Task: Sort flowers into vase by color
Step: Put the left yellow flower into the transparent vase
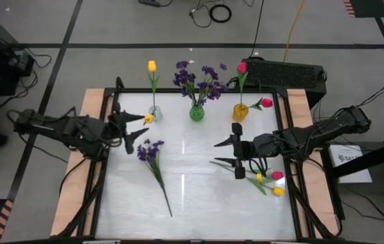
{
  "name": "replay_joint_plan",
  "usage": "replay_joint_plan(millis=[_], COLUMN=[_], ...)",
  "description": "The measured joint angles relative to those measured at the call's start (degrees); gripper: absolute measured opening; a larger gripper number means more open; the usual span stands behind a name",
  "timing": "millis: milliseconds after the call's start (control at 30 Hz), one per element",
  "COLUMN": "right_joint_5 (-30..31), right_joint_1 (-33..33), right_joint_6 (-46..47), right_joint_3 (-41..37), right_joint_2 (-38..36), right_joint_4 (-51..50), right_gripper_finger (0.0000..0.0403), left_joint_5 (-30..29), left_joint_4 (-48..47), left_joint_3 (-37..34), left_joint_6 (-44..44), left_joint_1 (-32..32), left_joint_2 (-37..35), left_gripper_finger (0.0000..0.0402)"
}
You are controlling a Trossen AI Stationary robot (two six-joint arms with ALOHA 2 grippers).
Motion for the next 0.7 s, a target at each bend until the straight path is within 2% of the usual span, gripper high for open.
replay_joint_plan(millis=[100,200,467,567,700], right_joint_5=[0.0,0.0,0.0,0.0,0.0], right_joint_1=[-0.1,-0.1,-0.1,-0.1,-0.1], right_joint_6=[0.0,0.1,0.1,0.1,0.5], right_joint_3=[0.0,0.0,0.0,0.0,0.0], right_joint_2=[0.0,0.0,0.0,0.0,0.0], right_joint_4=[0.0,-0.1,-0.1,-0.1,0.1], right_gripper_finger=[0.0196,0.0196,0.0196,0.0196,0.0196], left_joint_5=[-12.0,-18.7,-23.4,-28.9,-29.7], left_joint_4=[0.3,0.4,0.6,1.1,6.7], left_joint_3=[-0.1,-0.1,-0.1,-0.1,-0.1], left_joint_6=[-0.1,0.0,-0.1,2.5,7.5], left_joint_1=[-2.9,-4.3,-4.4,-4.4,-4.4], left_joint_2=[2.0,3.4,4.1,4.0,3.9], left_gripper_finger=[0.0204,0.0183,0.0166,0.0166,0.0166])
